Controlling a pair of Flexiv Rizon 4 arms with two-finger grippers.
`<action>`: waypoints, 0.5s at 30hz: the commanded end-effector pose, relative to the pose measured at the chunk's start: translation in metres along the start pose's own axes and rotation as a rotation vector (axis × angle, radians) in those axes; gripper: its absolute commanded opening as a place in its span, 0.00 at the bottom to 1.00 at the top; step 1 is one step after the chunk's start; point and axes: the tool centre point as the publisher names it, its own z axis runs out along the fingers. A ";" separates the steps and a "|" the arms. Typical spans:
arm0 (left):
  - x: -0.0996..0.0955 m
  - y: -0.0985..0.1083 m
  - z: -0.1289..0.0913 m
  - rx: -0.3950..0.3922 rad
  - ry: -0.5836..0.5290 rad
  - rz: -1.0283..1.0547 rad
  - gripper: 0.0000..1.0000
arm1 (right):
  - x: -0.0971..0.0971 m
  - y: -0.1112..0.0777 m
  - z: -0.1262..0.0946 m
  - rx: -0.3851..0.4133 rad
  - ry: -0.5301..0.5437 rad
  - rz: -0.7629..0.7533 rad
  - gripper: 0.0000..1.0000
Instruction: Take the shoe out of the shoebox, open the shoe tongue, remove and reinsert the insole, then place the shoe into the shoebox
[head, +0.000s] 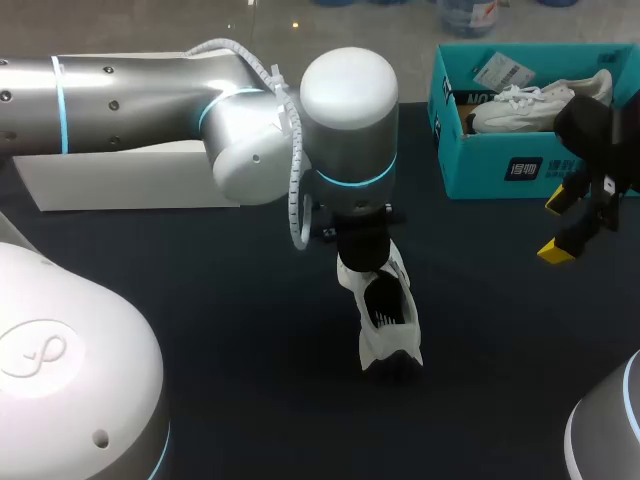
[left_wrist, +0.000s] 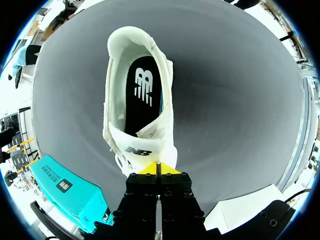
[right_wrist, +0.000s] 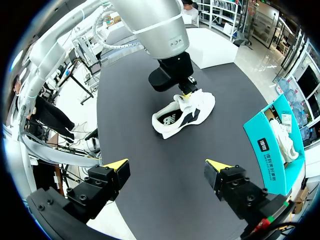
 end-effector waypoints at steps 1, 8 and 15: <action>-0.005 0.002 0.003 0.000 0.003 0.002 0.00 | -0.002 0.001 0.001 0.003 0.002 0.000 1.00; -0.009 0.002 0.000 -0.010 -0.001 0.013 0.00 | -0.002 0.001 0.001 0.003 0.002 0.000 1.00; -0.001 0.016 -0.011 -0.042 -0.008 0.001 0.00 | -0.002 0.001 0.001 0.003 0.002 0.000 1.00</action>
